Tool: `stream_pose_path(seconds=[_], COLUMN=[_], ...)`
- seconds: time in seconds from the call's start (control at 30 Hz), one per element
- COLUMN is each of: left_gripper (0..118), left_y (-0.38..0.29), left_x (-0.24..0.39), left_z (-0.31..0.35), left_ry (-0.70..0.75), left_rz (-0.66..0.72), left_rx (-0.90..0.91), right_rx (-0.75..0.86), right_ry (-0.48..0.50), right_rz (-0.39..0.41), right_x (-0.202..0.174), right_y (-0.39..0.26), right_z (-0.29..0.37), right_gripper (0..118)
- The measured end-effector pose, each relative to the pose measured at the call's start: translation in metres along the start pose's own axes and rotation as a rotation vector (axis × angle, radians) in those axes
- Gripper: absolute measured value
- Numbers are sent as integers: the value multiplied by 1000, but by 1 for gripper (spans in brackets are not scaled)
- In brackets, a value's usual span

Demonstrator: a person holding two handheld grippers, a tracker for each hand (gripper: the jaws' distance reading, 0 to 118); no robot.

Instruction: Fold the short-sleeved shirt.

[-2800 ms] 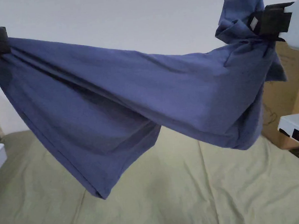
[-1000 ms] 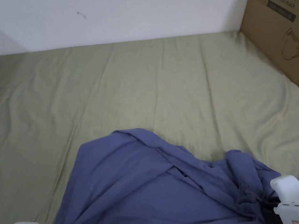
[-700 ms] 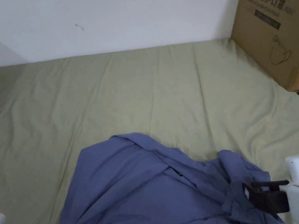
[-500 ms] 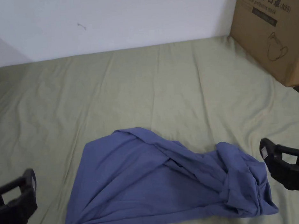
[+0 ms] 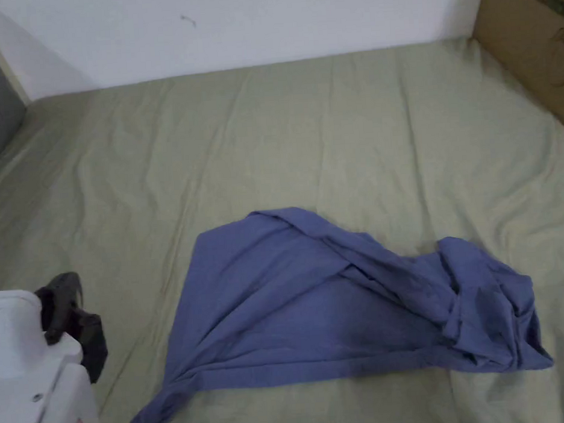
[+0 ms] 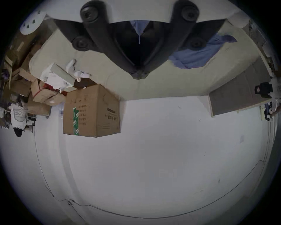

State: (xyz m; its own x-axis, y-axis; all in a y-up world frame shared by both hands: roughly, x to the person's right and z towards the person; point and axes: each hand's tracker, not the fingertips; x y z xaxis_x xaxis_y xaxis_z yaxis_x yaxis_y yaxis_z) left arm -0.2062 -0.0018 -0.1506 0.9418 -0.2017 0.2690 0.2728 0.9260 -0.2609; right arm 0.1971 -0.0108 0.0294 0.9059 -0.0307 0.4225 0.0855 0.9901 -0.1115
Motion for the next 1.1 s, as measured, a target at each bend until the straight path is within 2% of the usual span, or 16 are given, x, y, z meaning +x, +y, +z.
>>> stream_pose_path(seconds=[0.1, 0.2, 0.23, 0.27, 0.3, 0.37, 0.6, 0.63, 0.67, 0.7, 0.73, 0.8, 0.87, 1.0, 1.03, 1.1], left_gripper=[0, 0, 23, 78, 118, 104, 110, 97, 65, 20, 2, 2, 2, 2, 2, 2], left_y=[-29, -71, -83, -94, -108, -130, -151, -156, -157, -156, -153, -151, -146, -128, -125, -120], left_x=[4, -3, 2, 0, -5, -3, 12, 14, 16, 18, 22, 27, 25, 19, 19, 18], left_z=[-23, -59, -68, -78, -92, -109, -138, -145, -147, -148, -147, -141, -135, -136, -136, -138], left_ry=[-78, -219, -245, -265, -263, -207, -227, -218, -219, -218, -224, -244, -260, -214, -220, -218], left_rz=[-73, -16, 33, 59, 76, 1, -69, -88, -113, -114, -97, -172, -141, -132, -113, -82], left_rx=[-198, -373, -435, -481, -517, -633, -678, -685, -671, -659, -648, -670, -656, -605, -603, -607], right_rx=[-17, -48, -59, -67, -80, -101, -185, -198, -230, -276, -318, -407, -533, -772, -847, -925], right_ry=[7, 1, -1, 5, 9, 11, 22, 24, 24, 30, 32, 32, 13, 90, 100, 97], right_rz=[-21, 2, 9, 10, 8, 10, 29, 34, 41, 49, 52, 59, 93, 102, 107, 139], right_x=[0, -2, -4, -5, -7, -10, -20, -22, -22, -22, -22, -14, -5, 10, 13, 13], right_y=[-2, -8, -10, -11, -13, -16, -29, -31, -34, -38, -42, -56, -68, -96, -105, -126], right_z=[-1, -3, -4, -4, -4, -7, -21, -24, -27, -31, -35, -44, -56, -88, -100, -120], right_gripper=[0, 0, 0, 0, 0, 0, 0, 0, 0, 0, 0, 0, 0, 0, 14, 106])
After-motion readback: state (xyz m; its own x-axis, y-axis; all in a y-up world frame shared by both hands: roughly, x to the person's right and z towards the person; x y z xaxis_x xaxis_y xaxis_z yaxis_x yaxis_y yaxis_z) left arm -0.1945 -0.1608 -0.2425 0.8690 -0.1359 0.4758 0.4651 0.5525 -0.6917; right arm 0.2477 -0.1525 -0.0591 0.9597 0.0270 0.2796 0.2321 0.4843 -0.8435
